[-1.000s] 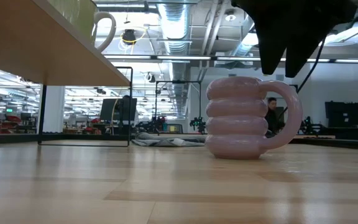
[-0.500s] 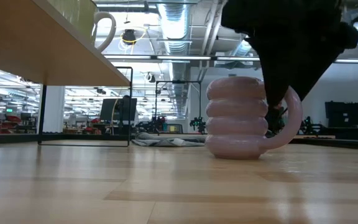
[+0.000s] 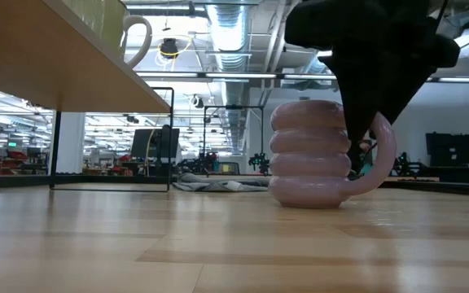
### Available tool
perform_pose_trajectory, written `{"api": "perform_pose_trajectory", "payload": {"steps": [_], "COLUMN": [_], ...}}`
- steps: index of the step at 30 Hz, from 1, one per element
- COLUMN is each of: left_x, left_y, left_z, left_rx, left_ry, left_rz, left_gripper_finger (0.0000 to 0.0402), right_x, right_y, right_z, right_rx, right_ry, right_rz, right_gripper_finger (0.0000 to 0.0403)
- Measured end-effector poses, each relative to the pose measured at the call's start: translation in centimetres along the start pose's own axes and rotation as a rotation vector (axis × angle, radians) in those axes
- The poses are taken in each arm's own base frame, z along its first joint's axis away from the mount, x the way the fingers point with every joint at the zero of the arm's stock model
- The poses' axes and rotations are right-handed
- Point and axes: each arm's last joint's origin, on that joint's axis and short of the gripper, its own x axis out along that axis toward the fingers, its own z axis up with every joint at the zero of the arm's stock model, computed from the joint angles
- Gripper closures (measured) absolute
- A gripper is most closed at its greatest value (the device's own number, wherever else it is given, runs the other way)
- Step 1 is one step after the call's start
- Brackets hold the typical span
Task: Stack small to large cups/mugs on shelf
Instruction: Put the purple mug on the shelf
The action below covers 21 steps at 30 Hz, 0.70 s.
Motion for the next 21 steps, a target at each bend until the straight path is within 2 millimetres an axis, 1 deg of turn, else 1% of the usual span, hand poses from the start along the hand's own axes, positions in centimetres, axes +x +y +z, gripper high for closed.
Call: {"api": "perform_pose_trajectory", "payload": {"steps": [5, 10, 12, 15, 21], "left_x": [0.0, 0.0, 0.0, 0.0, 0.0], "left_y": [0.0, 0.01, 0.01, 0.01, 0.02], "left_z": [0.0, -0.09, -0.13, -0.15, -0.16], "left_rx": [0.0, 0.003, 0.004, 0.005, 0.004], "left_ry": [0.0, 0.009, 0.013, 0.015, 0.016], "left_rz": [0.0, 0.001, 0.001, 0.001, 0.001], "left_gripper_finger": [0.0199, 0.0199, 0.0199, 0.0199, 0.0199], "right_x": [0.06, 0.15, 0.16, 0.15, 0.15], "right_y": [0.13, -0.04, -0.03, -0.01, 0.0], "right_z": [0.25, 0.47, 0.51, 0.49, 0.49], "right_rx": [-0.023, -0.022, -0.052, -0.09, -0.098], "right_ry": [-0.003, 0.0, -0.001, -0.005, -0.005], "right_rz": [0.016, 0.003, 0.004, 0.005, 0.006], "right_gripper_finger": [0.0284, 0.0324, 0.0337, 0.0341, 0.0341]}}
